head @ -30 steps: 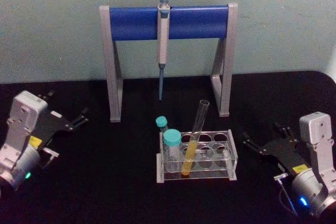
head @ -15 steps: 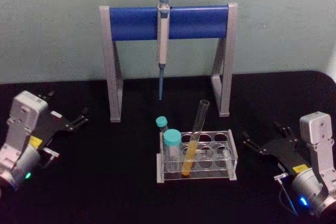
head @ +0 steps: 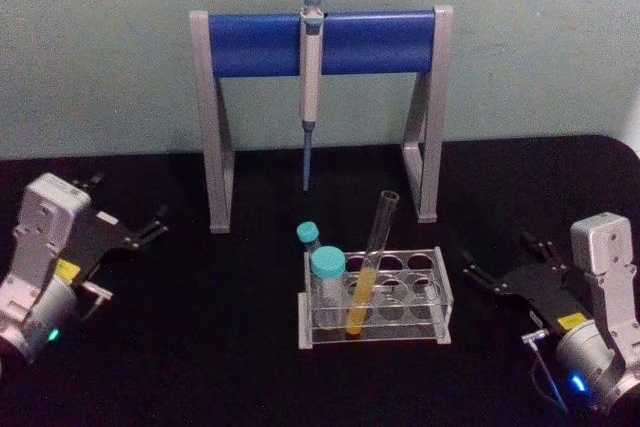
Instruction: Pick up the test tube from the test tube rack, shake it, then place it back into the test tube rack.
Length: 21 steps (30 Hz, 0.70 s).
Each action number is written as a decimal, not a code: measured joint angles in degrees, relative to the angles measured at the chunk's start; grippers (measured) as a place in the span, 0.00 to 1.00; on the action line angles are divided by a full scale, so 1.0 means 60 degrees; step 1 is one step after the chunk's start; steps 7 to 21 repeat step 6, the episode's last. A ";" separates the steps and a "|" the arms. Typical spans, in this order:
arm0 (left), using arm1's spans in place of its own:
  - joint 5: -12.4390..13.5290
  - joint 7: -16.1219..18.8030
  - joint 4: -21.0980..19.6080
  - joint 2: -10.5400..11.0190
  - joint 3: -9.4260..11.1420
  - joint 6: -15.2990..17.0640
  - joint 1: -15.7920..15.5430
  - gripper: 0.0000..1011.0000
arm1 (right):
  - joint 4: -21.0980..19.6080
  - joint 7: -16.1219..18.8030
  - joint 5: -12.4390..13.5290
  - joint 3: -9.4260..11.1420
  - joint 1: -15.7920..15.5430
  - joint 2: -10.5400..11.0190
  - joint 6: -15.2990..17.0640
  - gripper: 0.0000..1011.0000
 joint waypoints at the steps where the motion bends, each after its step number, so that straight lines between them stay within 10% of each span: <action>1: 0.0000 0.0000 0.0000 0.0000 0.0000 0.0000 -0.0001 0.99 | 0.0000 0.0000 0.0001 0.0000 0.0000 0.0000 0.0000 0.99; 21: 0.0000 0.0000 0.0000 0.0000 0.0000 0.0000 -0.0001 0.99 | 0.0000 0.0000 0.0001 0.0000 0.0000 0.0000 0.0000 0.99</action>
